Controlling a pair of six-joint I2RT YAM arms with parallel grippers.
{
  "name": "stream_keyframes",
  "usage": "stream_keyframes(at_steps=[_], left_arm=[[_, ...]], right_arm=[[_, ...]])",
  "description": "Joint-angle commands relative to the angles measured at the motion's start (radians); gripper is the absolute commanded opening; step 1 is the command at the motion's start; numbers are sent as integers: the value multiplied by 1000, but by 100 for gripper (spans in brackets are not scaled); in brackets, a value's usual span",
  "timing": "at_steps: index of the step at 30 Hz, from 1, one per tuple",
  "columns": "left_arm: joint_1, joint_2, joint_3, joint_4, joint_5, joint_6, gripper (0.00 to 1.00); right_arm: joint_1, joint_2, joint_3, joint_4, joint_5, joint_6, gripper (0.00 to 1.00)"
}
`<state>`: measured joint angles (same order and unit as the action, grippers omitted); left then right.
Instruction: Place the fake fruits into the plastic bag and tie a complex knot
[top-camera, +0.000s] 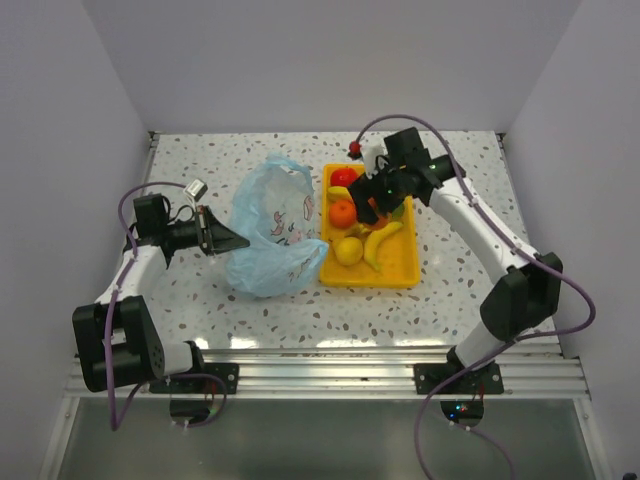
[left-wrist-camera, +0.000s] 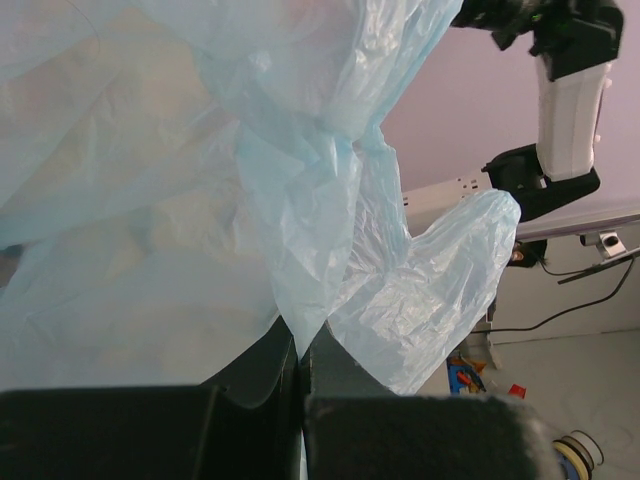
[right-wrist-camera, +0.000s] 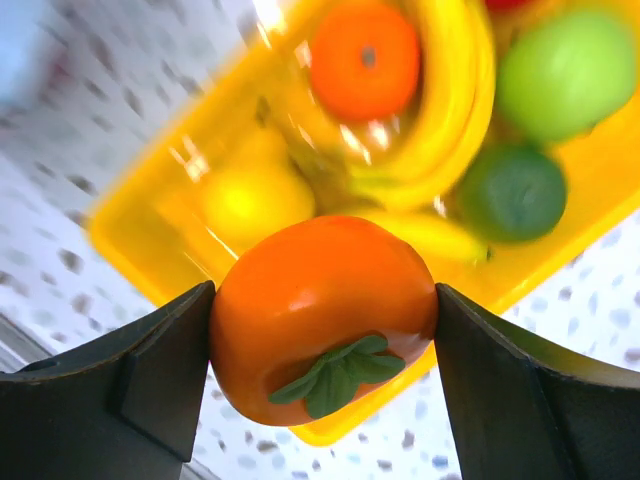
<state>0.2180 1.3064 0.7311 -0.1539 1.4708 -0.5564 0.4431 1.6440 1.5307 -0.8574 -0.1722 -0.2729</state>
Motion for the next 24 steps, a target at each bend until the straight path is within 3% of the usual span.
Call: stream_keyframes(at_steps=[1,6,10,16,24], left_arm=[[11,-13,-2,10,39,19,0],[11,-9,-4,13,43,21,0],[9,-1,4,8,54,21,0],[11,25,36,-44,77,70,0],[9,74,91,-202,137,223,0]], right_arm=[[0,-72,163,14,-244,105,57],[43,-75,209,197,-374,211,57],[172,-49,207,313,-397,265,56],[334,11,164,435,-307,239,56],[384,149,123,604,-119,230,56]])
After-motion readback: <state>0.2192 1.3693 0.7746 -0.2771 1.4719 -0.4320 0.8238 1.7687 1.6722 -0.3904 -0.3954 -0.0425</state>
